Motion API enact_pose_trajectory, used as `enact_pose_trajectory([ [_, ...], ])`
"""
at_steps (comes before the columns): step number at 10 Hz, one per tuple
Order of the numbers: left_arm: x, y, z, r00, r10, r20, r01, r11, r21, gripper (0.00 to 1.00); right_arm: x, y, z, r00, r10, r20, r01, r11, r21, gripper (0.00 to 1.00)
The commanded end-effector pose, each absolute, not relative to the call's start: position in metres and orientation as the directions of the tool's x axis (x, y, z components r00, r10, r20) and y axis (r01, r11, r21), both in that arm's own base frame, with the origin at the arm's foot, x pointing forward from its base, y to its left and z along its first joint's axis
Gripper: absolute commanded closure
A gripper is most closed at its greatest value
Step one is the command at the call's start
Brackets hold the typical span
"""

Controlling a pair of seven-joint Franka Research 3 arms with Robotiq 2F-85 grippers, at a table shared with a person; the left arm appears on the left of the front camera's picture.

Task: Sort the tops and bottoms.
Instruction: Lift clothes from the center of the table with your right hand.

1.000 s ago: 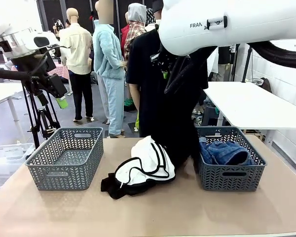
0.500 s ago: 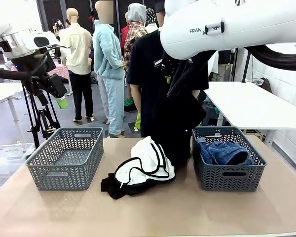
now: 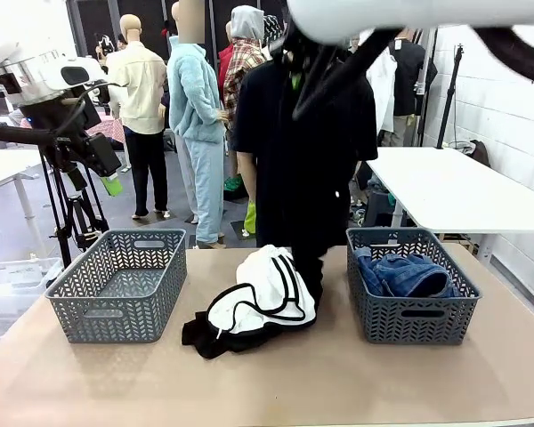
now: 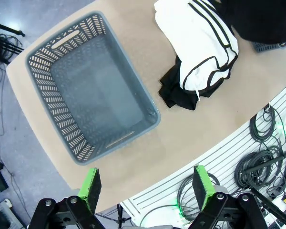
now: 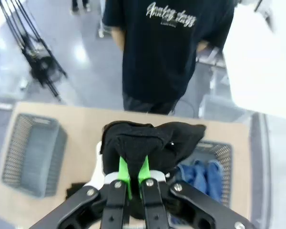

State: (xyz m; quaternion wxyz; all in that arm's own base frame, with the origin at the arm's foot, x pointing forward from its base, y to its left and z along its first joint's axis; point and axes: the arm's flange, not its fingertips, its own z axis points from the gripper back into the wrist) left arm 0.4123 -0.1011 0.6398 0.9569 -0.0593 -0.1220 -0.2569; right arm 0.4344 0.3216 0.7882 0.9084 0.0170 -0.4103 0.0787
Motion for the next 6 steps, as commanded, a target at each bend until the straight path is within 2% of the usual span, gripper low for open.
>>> enact_pose_trajectory([
  [1, 0.411, -0.099, 0.639, 0.837, -0.471, 0.277, 0.504, 0.862, -0.058, 0.00, 0.447, 0.320, 0.809, 0.616, 0.136, 0.776, -0.128, 0.989, -0.071, 1.00],
  [3, 0.411, -0.099, 0.639, 0.837, -0.471, 0.277, 0.504, 0.862, -0.058, 0.00, 0.444, 0.320, 0.829, 0.596, 0.144, 0.790, -0.137, 0.988, -0.077, 1.00],
  [5, 0.411, -0.099, 0.639, 0.837, -0.471, 0.277, 0.504, 0.862, -0.058, 0.00, 0.450, 0.328, 0.824, 0.614, 0.227, 0.756, -0.167, 0.973, -0.156, 1.00],
  [6, 0.411, -0.099, 0.639, 0.837, -0.471, 0.277, 0.504, 0.862, -0.058, 0.00, 0.441, 0.313, 0.825, 0.606, 0.132, 0.785, -0.141, 0.988, -0.057, 1.00],
])
